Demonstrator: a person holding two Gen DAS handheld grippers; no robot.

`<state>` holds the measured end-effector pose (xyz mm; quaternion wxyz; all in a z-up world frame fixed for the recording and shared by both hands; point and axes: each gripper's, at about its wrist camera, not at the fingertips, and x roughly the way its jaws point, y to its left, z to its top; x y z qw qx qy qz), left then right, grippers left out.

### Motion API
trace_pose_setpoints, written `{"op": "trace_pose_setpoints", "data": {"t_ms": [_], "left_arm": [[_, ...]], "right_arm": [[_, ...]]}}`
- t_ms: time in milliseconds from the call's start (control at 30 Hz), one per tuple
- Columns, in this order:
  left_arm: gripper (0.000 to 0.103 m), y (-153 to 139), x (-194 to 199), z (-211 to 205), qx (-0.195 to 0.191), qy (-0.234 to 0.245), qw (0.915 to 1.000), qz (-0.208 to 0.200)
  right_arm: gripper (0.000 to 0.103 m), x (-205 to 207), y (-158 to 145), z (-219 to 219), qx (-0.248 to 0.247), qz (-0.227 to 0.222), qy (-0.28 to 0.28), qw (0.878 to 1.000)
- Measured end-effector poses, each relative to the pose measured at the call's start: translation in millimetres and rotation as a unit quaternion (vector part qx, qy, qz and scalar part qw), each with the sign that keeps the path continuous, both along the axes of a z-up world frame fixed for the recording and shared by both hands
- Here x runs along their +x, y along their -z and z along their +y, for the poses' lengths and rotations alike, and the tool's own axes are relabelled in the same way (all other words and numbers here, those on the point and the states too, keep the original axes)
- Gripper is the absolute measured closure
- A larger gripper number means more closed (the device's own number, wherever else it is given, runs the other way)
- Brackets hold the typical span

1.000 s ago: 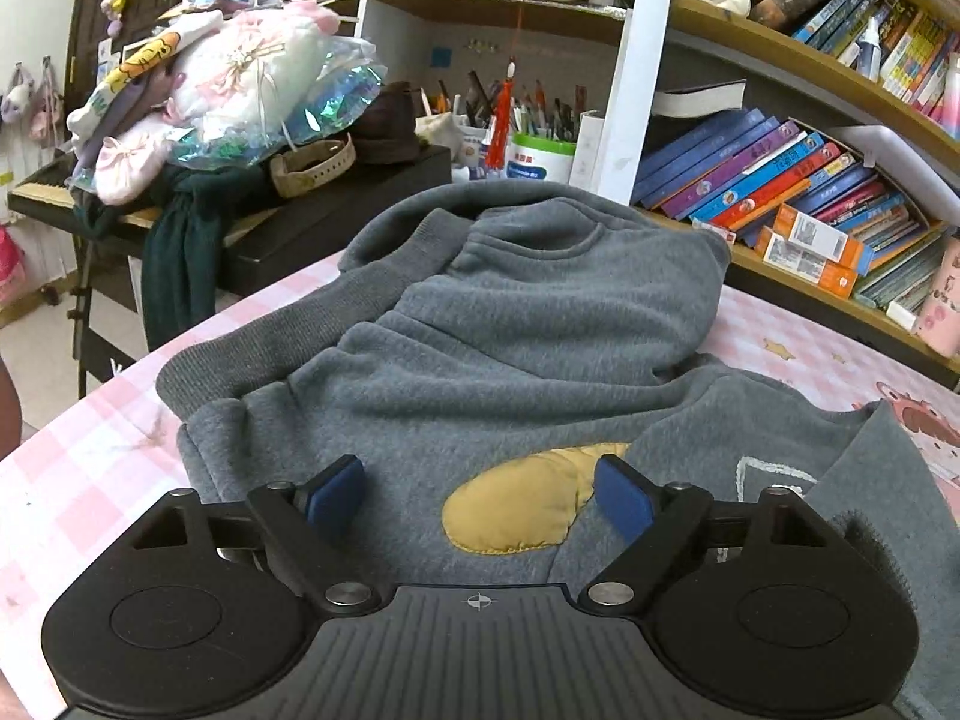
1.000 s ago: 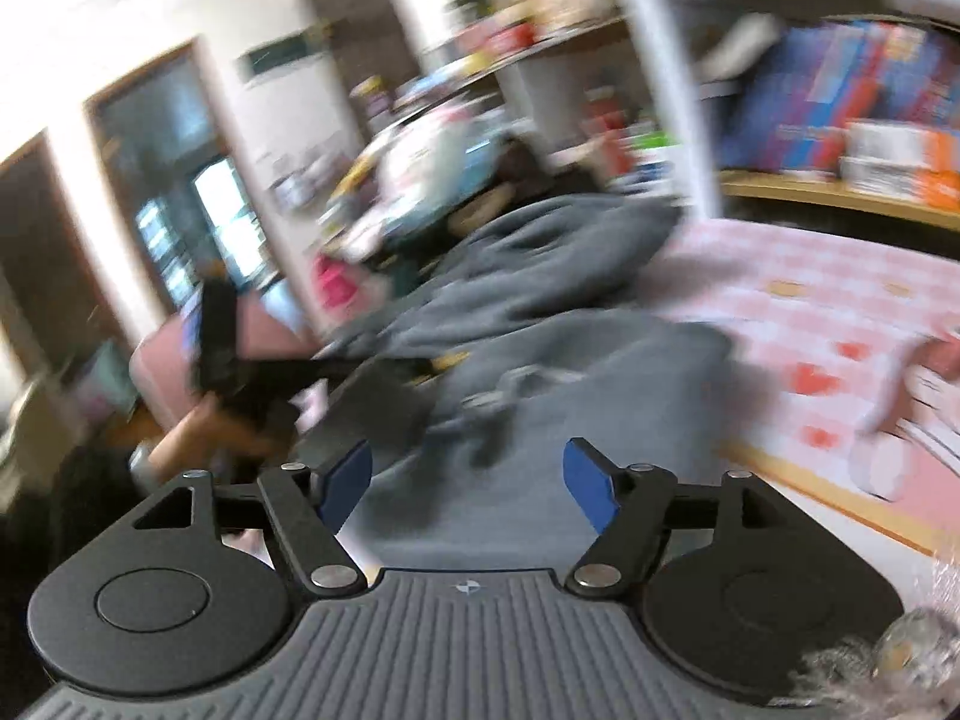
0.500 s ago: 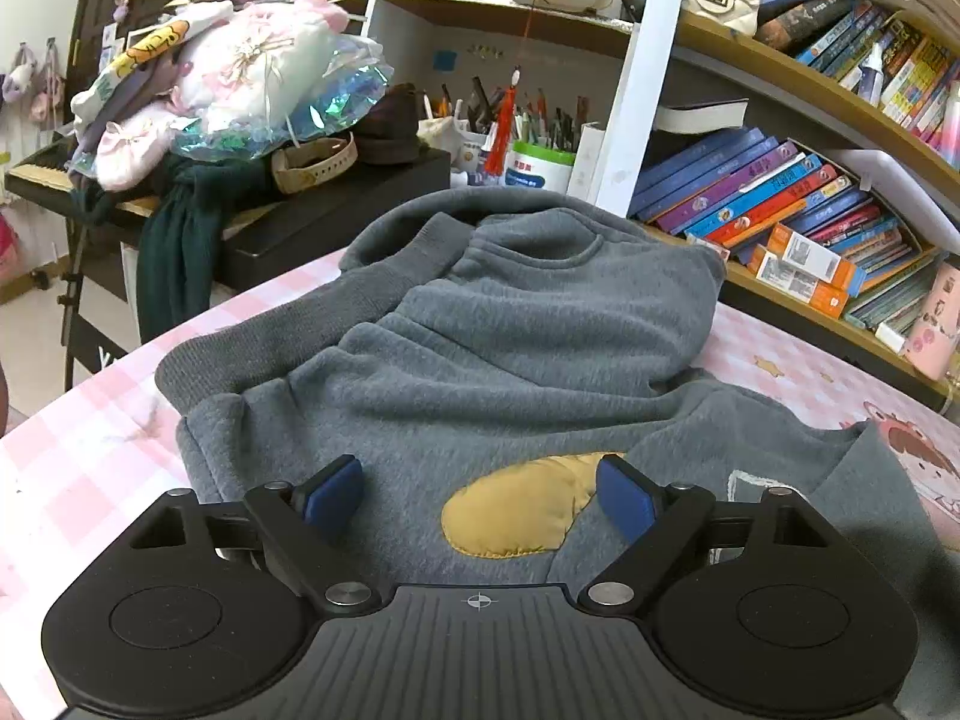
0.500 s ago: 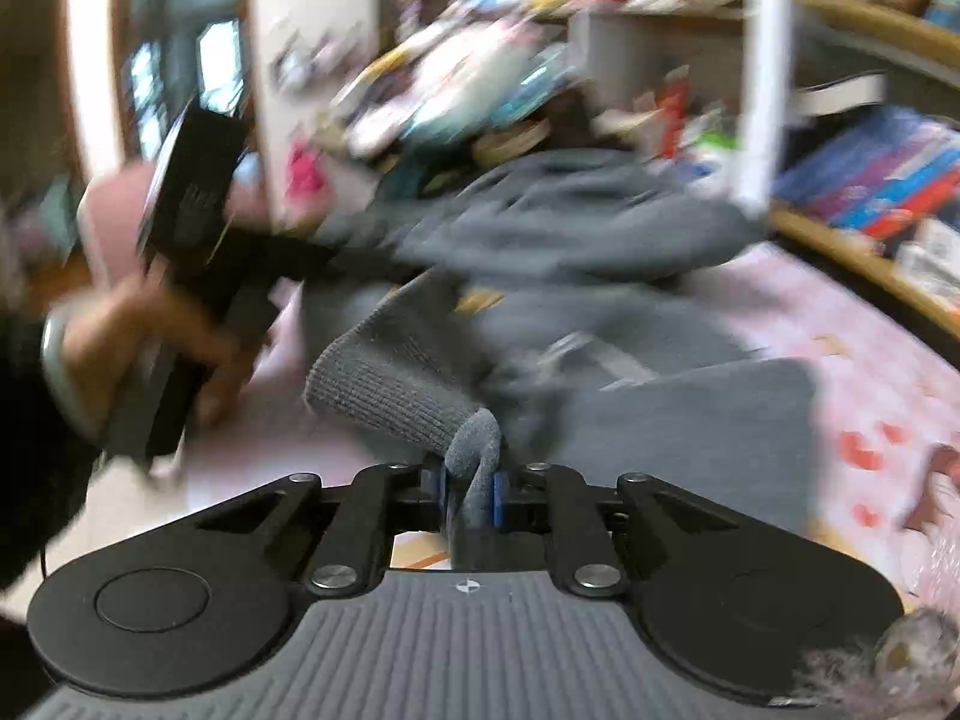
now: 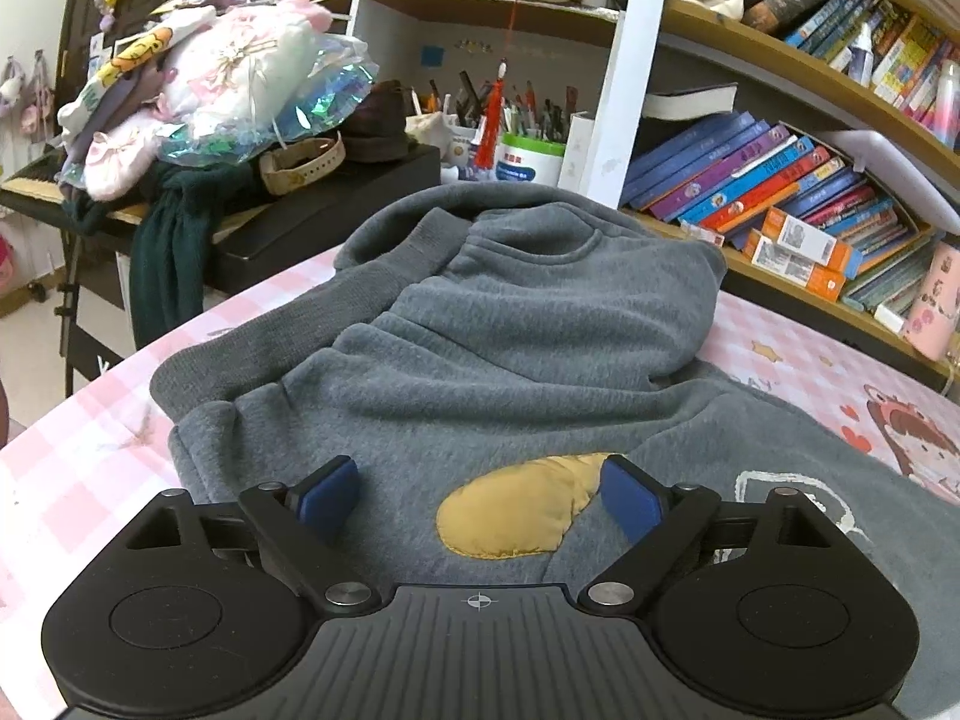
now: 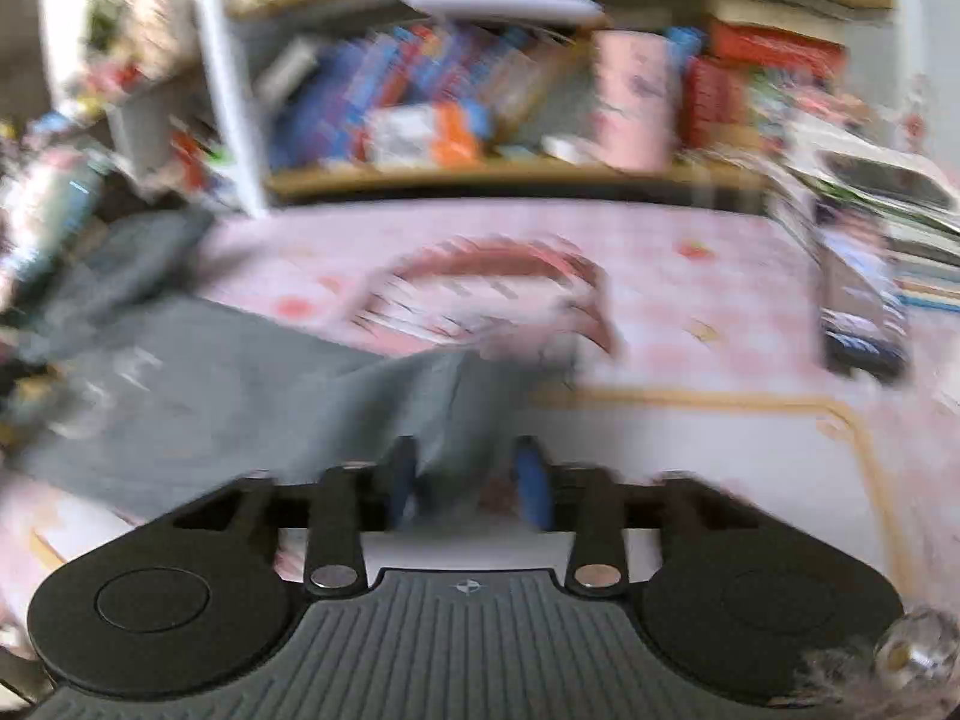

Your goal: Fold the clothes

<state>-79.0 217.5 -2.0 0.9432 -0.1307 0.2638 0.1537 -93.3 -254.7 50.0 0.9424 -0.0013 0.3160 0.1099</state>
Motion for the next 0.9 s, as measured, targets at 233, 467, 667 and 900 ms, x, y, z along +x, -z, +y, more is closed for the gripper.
{"op": "trace_pose_setpoints", "data": {"t_ms": [233, 467, 667, 900], "left_arm": [[0.013, 0, 0, 4, 0.0, 0.003, 1.0, -0.001], [0.013, 0, -2, 5, -0.006, 0.004, 1.0, -0.005], [0.013, 1, -2, 7, -0.01, 0.004, 0.9999, -0.009], [0.009, 1, -1, 9, -0.01, 0.015, 0.9998, -0.006]], "right_arm": [[0.061, -1, -15, 19, -0.008, -0.064, -0.025, 0.998], [0.066, 21, -5, 78, -0.039, -0.049, -0.134, 0.989], [0.069, 24, 20, 51, -0.059, 0.024, -0.114, 0.991], [0.073, 1, 10, 36, -0.056, 0.052, -0.116, 0.99]]}}
